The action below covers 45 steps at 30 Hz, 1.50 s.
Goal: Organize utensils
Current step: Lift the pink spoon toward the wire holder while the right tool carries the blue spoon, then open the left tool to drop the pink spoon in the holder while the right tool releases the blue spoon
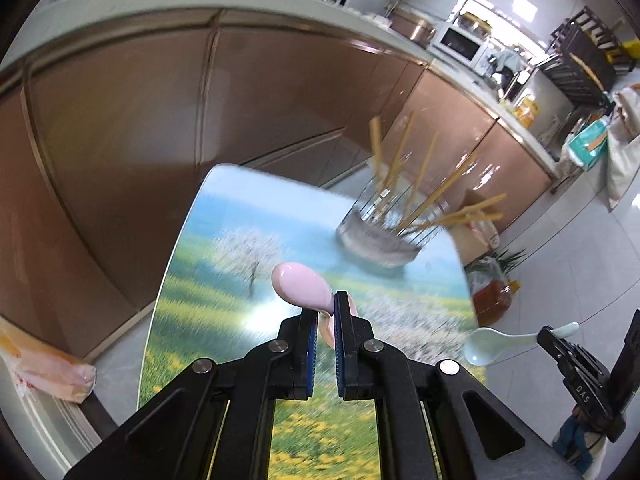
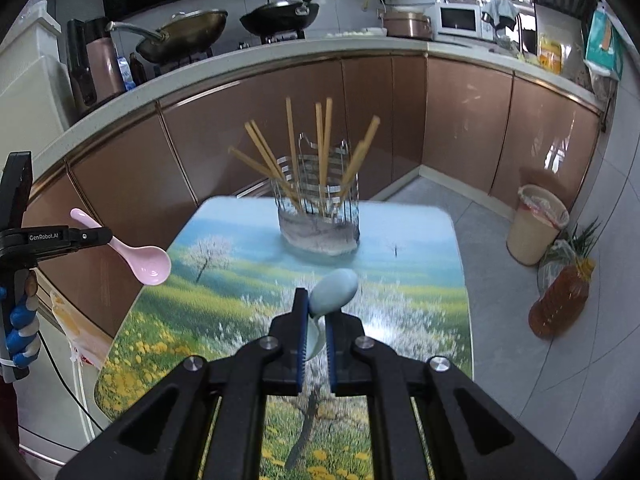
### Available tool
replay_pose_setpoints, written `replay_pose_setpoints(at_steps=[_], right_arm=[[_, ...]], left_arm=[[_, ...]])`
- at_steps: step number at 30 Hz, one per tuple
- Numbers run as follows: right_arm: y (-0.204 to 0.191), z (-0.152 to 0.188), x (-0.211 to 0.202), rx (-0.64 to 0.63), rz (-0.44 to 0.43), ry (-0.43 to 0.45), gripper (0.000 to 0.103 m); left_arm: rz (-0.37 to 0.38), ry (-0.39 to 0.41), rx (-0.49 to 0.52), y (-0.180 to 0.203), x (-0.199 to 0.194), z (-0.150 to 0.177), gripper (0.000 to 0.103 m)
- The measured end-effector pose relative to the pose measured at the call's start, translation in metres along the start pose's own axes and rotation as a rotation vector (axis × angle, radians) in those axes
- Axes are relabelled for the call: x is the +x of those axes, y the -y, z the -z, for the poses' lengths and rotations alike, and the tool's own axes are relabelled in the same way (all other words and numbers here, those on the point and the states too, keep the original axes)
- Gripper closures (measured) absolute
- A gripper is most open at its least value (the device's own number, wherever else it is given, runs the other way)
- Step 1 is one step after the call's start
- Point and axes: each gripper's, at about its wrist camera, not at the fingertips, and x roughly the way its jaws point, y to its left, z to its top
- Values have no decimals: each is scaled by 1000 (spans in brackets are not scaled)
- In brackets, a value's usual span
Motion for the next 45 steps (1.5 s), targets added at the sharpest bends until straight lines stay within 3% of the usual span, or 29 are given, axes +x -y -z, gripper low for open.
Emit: replay_pose_setpoints(at_steps=[10,18,27,33,45], right_arm=[[-10,-96,19,-40,-1,86,96],[-4,-140,78,-93,69,38,96],[8,-157,137,-119,169,-22,96],[8,-157,164,-133,175,-36,96],[16,-148,184,-86,141,-56,94]], left_arm=[[78,44,62,61,20,-78,96],[7,22,125,95,84,-125,96],[-59,-30,177,105,152,-144,96],[-84,-65,193,105,181,-139,96],[-99,-87,216,114,195,-134,95]])
